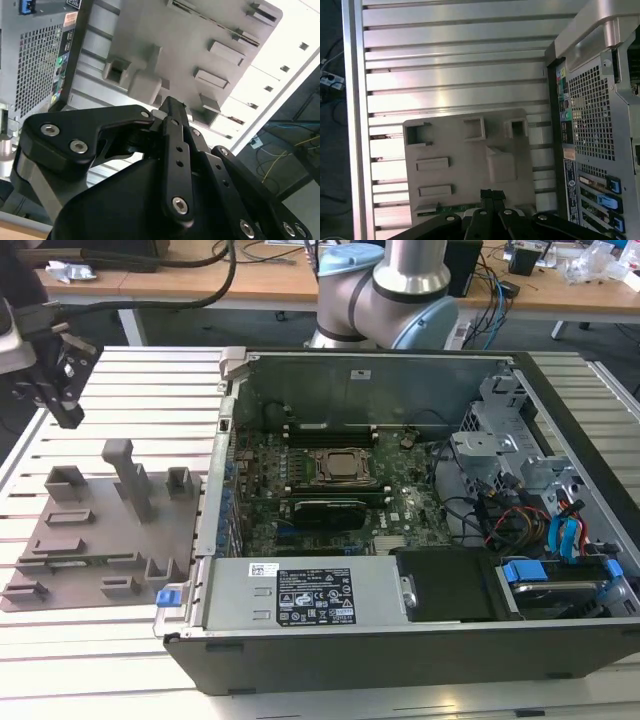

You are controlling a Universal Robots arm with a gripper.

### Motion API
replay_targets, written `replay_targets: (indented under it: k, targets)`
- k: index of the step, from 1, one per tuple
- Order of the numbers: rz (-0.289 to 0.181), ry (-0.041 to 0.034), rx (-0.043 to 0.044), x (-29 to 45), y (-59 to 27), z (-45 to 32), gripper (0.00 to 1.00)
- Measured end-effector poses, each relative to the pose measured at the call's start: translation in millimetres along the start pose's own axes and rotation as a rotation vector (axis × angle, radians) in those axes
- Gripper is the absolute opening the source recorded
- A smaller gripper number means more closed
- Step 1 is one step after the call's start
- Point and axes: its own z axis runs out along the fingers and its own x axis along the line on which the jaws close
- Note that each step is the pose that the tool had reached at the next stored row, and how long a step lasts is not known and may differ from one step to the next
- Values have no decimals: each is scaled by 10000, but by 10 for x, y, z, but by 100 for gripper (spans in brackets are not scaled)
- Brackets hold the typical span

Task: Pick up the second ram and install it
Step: 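Reach for the second ram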

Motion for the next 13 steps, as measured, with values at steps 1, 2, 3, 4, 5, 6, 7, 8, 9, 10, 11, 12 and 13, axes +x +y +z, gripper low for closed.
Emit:
replay_targets:
  k: [1, 2, 3, 4, 5, 6, 7, 8, 9, 10, 11, 12, 13]
  targets:
    - [-1, 0, 0, 71, -19, 1, 10]
    - [-2, -1, 0, 132, -35, 3, 10]
    - [0, 0, 0, 174, -46, 4, 10]
    - [-1, 1, 1, 204, -54, 4, 10]
    - [-1, 0, 0, 256, -68, 7, 10]
    - [1, 0, 0, 314, -82, 9, 10]
    - [0, -1, 0, 386, -102, 13, 10]
    - [0, 0, 0, 424, -113, 15, 10]
    - [-1, 0, 0, 487, -133, 18, 10]
    - [-1, 0, 0, 550, -152, 21, 10]
    - [-1, -1, 0, 601, -169, 26, 10]
    - [-1, 0, 0, 641, -184, 30, 10]
    - [0, 0, 0, 664, -195, 33, 10]
